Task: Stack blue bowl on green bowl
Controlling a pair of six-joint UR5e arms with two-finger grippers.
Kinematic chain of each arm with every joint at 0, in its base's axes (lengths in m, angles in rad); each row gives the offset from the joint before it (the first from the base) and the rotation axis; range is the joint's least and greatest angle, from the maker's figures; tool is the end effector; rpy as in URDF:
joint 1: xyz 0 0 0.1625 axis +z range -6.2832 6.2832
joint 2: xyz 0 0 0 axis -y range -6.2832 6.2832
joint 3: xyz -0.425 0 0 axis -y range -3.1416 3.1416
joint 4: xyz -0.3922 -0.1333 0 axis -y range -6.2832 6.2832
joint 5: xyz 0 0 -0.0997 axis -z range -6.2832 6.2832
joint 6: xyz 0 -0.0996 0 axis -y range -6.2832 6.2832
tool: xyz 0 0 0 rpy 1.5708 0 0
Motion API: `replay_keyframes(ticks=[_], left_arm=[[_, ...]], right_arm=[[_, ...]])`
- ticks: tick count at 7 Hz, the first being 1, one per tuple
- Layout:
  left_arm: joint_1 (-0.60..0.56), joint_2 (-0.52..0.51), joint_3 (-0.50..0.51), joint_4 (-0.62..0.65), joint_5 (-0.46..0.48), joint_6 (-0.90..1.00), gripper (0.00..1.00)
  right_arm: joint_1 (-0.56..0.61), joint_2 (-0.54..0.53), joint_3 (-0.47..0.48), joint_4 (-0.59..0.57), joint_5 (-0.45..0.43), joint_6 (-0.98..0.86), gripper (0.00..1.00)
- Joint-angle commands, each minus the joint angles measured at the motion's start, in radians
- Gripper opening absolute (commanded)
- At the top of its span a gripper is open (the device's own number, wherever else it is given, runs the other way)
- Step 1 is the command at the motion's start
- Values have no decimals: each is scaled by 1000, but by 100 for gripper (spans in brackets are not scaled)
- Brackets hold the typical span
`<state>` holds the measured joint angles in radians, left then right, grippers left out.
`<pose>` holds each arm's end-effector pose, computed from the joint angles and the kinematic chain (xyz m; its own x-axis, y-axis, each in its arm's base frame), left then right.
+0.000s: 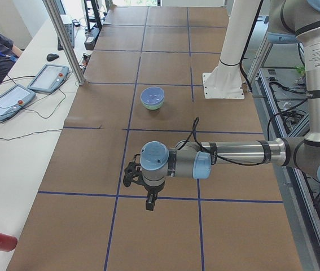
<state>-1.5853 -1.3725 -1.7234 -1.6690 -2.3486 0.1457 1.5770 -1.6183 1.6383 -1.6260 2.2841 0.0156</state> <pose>-0.0694 -0.4104 0.6627 0.7075 0.1712 -0.6857 -0.0892 0.9841 0.1537 0.0710 -0.4685 0.6580 0.7559 0.0433 0.6533 -0.0180 0.9988 -0.0454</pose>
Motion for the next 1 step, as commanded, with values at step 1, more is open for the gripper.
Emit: replay_keyframes(ticks=[1], left_arm=[[1, 0, 1, 0, 0, 0, 100]], right_arm=[[1, 0, 0, 0, 0, 1, 100]])
